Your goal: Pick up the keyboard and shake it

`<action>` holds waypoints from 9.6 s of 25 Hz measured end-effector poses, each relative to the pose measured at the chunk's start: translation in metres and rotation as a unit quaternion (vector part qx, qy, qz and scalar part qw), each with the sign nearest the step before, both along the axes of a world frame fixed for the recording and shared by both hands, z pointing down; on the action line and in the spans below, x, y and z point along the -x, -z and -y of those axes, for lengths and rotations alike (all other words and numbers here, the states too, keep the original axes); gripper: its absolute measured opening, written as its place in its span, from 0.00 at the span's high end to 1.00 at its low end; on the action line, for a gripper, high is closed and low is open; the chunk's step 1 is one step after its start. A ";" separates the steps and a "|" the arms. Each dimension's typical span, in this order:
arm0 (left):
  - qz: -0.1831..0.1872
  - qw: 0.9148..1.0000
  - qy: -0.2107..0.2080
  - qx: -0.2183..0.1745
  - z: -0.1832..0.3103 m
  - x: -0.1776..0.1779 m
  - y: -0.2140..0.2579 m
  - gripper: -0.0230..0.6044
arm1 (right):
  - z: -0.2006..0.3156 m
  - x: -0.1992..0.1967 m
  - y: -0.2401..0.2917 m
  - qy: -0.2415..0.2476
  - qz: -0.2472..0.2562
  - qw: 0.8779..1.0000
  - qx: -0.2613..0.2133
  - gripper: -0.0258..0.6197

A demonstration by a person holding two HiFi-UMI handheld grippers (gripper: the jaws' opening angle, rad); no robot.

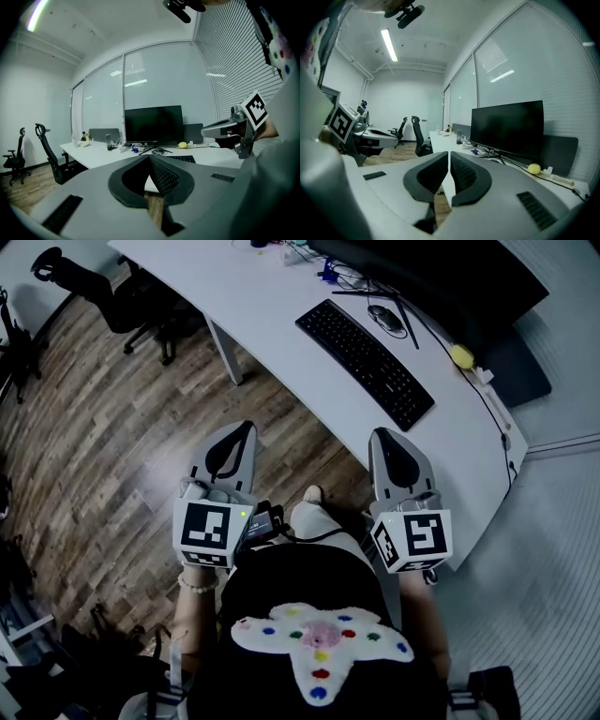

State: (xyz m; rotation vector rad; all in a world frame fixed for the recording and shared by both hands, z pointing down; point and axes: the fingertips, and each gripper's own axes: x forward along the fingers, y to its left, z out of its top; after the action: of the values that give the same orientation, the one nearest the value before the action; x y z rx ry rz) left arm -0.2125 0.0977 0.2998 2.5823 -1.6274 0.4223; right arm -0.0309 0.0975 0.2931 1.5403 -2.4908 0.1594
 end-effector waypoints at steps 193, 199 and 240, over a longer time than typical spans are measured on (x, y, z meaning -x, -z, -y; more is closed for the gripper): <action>0.189 0.970 -0.126 -0.087 0.311 -0.118 0.117 0.68 | 0.217 -0.190 -0.193 -0.196 0.466 0.855 0.116 0.53; 0.210 0.959 -0.113 -0.151 0.284 -0.126 0.150 0.68 | 0.237 -0.189 -0.178 -0.162 0.481 0.858 0.074 0.53; 0.026 0.982 -0.185 0.012 0.358 -0.111 0.046 0.68 | 0.169 -0.243 -0.136 -0.331 0.296 0.881 0.165 0.53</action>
State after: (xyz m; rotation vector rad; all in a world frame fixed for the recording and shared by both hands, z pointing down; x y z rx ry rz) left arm -0.1017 -0.2605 0.2537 2.8777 -1.1379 0.5277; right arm 0.2118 -0.0713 0.4290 2.3552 -1.9786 1.2529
